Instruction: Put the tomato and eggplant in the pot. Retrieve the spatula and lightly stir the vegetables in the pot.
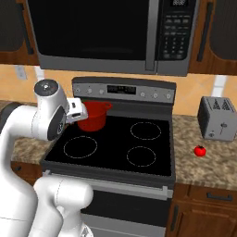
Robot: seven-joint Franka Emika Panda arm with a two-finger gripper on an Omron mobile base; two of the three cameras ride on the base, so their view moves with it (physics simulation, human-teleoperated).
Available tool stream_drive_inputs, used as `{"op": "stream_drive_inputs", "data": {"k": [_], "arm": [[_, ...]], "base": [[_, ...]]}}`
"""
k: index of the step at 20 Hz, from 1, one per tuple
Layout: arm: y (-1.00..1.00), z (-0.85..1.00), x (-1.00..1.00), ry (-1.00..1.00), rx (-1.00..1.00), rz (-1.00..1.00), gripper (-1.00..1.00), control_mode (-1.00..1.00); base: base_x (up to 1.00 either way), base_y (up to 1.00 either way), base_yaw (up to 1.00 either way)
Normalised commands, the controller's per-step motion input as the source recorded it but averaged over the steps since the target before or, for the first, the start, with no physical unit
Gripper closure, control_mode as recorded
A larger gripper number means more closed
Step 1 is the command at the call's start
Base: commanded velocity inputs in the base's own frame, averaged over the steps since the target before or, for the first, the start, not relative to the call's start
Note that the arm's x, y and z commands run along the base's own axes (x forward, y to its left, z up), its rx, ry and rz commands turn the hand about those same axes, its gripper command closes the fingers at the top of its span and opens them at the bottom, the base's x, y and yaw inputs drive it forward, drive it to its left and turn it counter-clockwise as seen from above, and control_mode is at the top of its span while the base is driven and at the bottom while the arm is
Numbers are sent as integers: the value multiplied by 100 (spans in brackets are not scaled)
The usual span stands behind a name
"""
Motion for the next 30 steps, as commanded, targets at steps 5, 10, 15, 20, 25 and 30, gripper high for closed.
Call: {"op": "stream_drive_inputs", "data": {"k": [5,10,15,20,25,30], "arm": [[0,0,0,0,0,0,100,100],[-1,-24,35,11,0,0,100,-100],[10,-44,86,9,1,0,100,-100],[7,-34,99,1,7,-4,100,-100],[6,-17,88,5,2,-2,100,-100],[-5,-41,70,6,0,0,100,-100]], "base": [[44,23,1],[0,0,0],[0,0,0],[0,0,0],[0,0,0],[0,0,0]]}}
